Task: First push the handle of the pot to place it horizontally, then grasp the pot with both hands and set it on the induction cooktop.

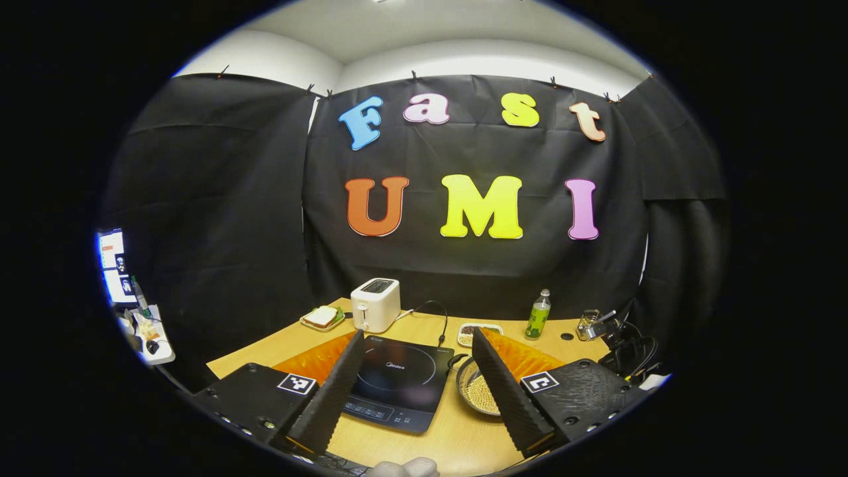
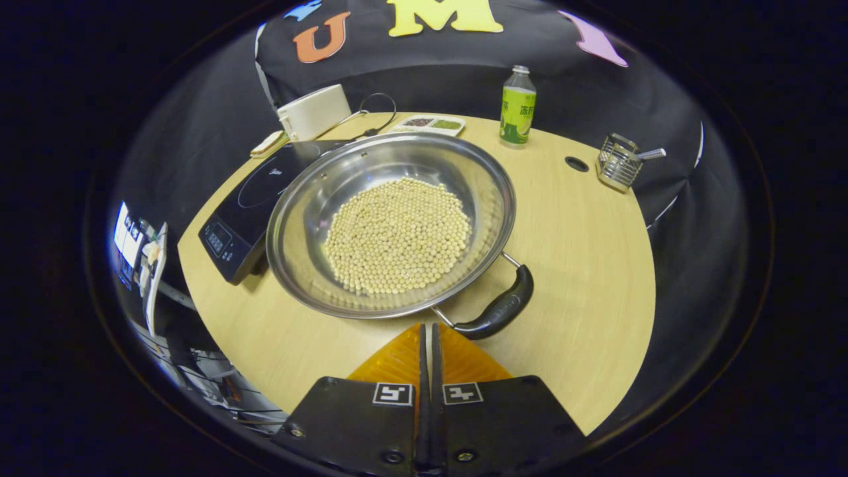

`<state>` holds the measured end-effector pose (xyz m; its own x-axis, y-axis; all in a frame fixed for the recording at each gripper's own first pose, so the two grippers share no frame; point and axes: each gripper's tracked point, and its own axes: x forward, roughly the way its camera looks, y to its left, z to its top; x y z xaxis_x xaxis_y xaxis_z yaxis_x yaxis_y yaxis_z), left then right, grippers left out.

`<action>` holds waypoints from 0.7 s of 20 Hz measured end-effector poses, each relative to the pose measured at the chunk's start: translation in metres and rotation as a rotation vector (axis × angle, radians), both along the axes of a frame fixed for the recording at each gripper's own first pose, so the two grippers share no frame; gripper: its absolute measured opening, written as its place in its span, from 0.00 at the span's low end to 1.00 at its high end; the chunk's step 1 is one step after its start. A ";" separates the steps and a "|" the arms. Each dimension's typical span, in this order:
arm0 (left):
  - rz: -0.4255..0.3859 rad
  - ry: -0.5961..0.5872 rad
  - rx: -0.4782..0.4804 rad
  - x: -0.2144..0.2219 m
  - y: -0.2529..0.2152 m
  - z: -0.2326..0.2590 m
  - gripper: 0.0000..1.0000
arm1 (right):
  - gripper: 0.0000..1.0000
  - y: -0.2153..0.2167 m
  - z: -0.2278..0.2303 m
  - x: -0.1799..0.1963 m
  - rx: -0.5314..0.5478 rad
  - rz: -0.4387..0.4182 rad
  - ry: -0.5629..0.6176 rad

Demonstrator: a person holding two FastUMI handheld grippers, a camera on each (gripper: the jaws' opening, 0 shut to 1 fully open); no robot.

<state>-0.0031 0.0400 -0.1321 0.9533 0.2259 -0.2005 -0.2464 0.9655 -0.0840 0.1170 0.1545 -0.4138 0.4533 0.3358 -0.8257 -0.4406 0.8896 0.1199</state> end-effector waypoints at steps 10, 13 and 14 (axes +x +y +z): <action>0.064 0.014 -0.003 0.009 -0.016 -0.007 0.96 | 0.04 -0.031 -0.001 0.029 -0.044 0.075 -0.031; 0.079 0.021 -0.001 0.013 -0.020 -0.012 0.96 | 0.04 -0.036 -0.002 0.036 -0.053 0.121 -0.034; 0.083 0.023 0.001 0.015 -0.022 -0.013 0.96 | 0.04 -0.039 -0.001 0.038 -0.056 0.129 -0.038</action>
<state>0.0117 0.0183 -0.1448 0.9264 0.3043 -0.2216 -0.3276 0.9417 -0.0765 0.1554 0.1151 -0.4151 0.4404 0.3468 -0.8281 -0.5549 0.8303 0.0526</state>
